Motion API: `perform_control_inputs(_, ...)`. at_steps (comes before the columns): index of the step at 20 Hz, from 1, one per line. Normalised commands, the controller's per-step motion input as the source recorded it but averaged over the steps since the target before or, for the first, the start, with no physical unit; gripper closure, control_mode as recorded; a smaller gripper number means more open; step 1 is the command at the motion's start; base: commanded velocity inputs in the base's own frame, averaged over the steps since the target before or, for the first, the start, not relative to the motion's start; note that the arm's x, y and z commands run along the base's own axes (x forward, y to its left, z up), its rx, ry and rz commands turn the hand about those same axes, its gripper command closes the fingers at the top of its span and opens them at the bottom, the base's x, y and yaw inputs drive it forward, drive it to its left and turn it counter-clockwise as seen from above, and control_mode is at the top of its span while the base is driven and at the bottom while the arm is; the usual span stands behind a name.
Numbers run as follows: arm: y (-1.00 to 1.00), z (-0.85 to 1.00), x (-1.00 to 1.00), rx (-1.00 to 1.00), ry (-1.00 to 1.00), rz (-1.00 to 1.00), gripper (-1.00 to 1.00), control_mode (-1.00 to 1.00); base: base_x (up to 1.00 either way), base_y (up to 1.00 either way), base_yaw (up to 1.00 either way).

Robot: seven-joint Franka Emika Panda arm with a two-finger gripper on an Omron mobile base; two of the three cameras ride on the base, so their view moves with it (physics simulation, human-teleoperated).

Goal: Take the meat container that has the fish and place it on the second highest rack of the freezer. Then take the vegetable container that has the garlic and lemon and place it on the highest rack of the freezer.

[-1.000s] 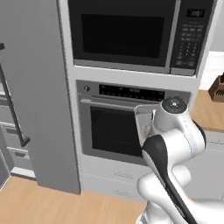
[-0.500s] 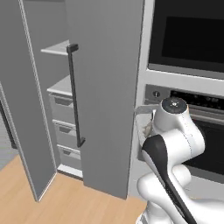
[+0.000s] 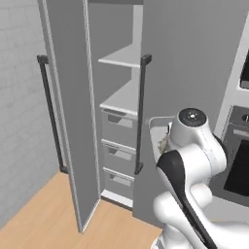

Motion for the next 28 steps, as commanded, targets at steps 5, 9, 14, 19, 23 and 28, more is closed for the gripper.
perform_control_inputs(5,0.0,0.0,0.0,0.0,0.0,0.0,1.0,1.0,0.69,0.05,0.0)
perform_control_inputs(9,0.0,0.0,0.0,0.0,0.0,0.0,1.0,1.0,0.79,0.3,-0.01)
perform_control_inputs(14,0.0,0.0,0.0,0.0,0.0,0.0,1.0,1.0,0.2,0.49,-0.06)
perform_control_inputs(19,0.0,0.0,0.0,0.0,0.0,0.0,1.0,1.0,0.41,0.38,-0.22)
perform_control_inputs(23,0.0,0.0,0.0,0.0,0.0,0.0,1.0,1.0,0.39,0.34,-0.13)
perform_control_inputs(28,0.0,0.0,0.0,0.0,0.0,0.0,1.0,1.0,0.37,-0.02,-0.05)
